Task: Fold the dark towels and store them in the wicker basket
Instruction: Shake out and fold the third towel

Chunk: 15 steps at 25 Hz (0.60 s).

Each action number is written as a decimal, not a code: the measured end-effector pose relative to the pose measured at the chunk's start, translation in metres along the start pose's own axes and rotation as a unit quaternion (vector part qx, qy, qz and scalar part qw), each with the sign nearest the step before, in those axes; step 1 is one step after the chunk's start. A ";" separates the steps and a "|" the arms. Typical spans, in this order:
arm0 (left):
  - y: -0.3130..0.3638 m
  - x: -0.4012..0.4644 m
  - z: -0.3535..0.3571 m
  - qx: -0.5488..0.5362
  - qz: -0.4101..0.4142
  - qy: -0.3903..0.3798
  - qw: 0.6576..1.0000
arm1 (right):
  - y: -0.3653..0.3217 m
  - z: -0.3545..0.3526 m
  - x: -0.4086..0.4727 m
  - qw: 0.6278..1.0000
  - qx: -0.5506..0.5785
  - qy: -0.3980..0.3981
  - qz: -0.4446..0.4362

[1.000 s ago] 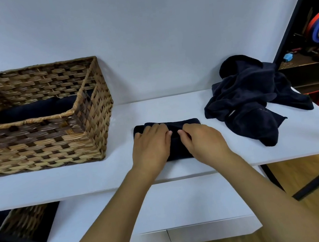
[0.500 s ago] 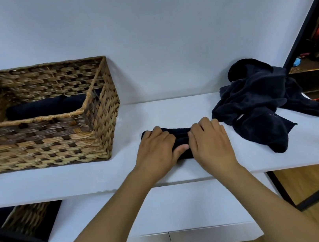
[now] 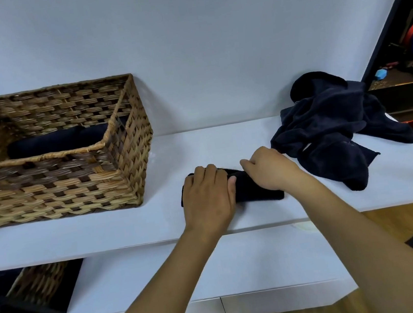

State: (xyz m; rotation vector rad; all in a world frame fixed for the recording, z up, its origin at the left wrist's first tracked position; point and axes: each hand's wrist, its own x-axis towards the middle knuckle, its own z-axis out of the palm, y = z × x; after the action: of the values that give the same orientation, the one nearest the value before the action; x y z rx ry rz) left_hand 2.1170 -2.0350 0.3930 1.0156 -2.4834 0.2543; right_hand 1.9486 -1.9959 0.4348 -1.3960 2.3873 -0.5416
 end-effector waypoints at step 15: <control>-0.013 0.064 -0.006 -0.123 0.055 -0.162 0.978 | 0.005 0.023 -0.026 0.979 -0.077 0.178 -0.058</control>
State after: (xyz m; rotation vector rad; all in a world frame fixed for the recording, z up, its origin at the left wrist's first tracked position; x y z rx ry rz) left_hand 2.0882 -2.0822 0.4285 0.8740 -2.7773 -0.1994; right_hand 1.9677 -1.9740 0.4142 -1.6321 2.6863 -0.7013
